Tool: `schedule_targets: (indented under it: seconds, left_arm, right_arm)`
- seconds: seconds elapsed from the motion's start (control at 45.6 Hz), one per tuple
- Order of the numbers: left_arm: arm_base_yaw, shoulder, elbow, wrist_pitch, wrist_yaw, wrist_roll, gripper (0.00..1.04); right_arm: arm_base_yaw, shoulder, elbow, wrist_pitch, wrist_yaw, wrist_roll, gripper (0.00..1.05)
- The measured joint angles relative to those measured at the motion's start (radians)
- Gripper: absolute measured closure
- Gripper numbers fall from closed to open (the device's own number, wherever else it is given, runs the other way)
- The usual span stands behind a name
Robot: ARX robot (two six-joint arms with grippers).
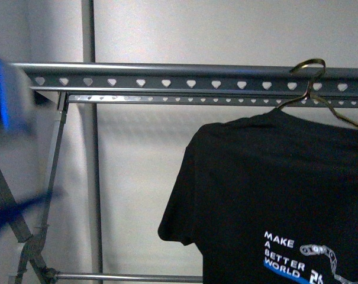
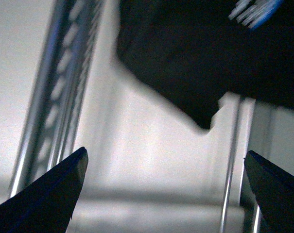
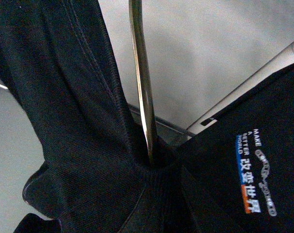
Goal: Hang clothes on hanger
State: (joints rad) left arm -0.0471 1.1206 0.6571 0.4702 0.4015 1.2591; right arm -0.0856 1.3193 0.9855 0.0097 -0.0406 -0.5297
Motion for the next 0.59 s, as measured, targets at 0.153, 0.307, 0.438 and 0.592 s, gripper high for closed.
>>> schedule_targets:
  seconds: [0.153,0.307,0.438,0.592]
  left_arm:
    - [0.035,-0.213,-0.018,0.18,-0.454,-0.799,0.07]
    - [0.034,-0.195,-0.031,0.177,-0.462,-1.221,0.07]
    - [0.124,-0.166,0.003,0.115,-0.048,-1.159,0.07]
    - [0.276,-0.167,0.039,-0.101,0.038,-1.427,0.07]
  right_arm:
    - [0.006,0.069,0.146,-0.075,0.07,-0.016,1.01]
    - [0.036,0.14,0.325,-0.172,0.124,-0.025,1.01]
    - [0.036,0.249,0.456,-0.262,0.2,-0.019,1.01]
    - [0.043,0.311,0.476,-0.299,0.27,-0.033,1.01]
